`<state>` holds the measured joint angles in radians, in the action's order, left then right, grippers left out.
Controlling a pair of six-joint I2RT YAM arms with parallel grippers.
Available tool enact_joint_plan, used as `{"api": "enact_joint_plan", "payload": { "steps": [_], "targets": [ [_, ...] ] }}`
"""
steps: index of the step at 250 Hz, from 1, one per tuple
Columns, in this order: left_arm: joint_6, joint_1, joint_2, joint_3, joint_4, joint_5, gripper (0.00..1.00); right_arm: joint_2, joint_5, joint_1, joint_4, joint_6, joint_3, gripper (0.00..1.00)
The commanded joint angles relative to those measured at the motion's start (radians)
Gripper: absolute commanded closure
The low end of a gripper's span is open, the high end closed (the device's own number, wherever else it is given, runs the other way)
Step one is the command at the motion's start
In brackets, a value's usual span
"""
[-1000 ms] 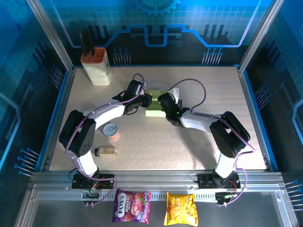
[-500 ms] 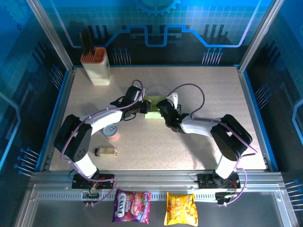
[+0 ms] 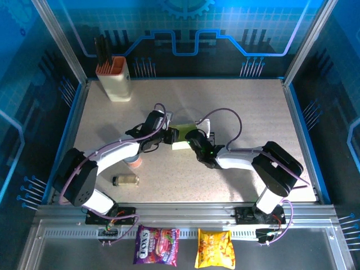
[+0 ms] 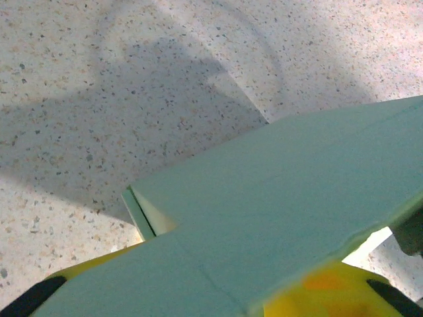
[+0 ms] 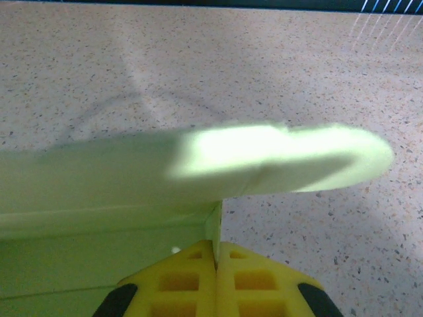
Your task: Fold the paper box
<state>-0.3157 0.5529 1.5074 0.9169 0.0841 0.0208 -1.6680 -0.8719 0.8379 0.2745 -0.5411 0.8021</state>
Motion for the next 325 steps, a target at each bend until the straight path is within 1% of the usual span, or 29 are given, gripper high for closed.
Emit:
{"api": "enact_joint_plan", "payload": {
  "steps": [1, 65, 123, 159, 182, 221, 287, 313, 325],
  "targets": [
    [-0.016, 0.017, -0.057, -0.03, 0.0, -0.027, 0.59, 0.002, -0.022, 0.034, 0.032, 0.008, -0.051, 1.0],
    [-0.038, 0.047, -0.139, -0.102, 0.0, -0.038, 0.54, 0.001, -0.065, 0.06, 0.127, 0.012, -0.125, 1.0],
    [-0.063, 0.054, -0.285, -0.156, 0.064, -0.004, 0.52, -0.006, -0.09, 0.076, 0.196, 0.037, -0.167, 1.0],
    [-0.073, 0.055, -0.382, -0.143, 0.133, 0.036, 0.52, -0.017, -0.096, 0.087, 0.219, 0.05, -0.172, 1.0],
    [-0.073, 0.054, -0.397, -0.1, 0.164, 0.042, 0.51, -0.022, -0.101, 0.095, 0.226, 0.057, -0.172, 1.0],
    [-0.067, 0.053, -0.314, 0.019, 0.206, 0.004, 0.51, -0.025, -0.105, 0.099, 0.224, 0.062, -0.171, 1.0],
    [-0.051, 0.051, -0.03, 0.253, 0.316, -0.12, 0.5, -0.03, -0.102, 0.104, 0.197, 0.058, -0.156, 1.0],
    [-0.049, 0.05, 0.054, 0.309, 0.35, -0.168, 0.5, -0.023, -0.099, 0.105, 0.18, 0.061, -0.153, 1.0],
    [-0.052, 0.049, 0.082, 0.323, 0.358, -0.189, 0.5, -0.016, -0.089, 0.108, 0.157, 0.058, -0.149, 0.98]
  ]
}}
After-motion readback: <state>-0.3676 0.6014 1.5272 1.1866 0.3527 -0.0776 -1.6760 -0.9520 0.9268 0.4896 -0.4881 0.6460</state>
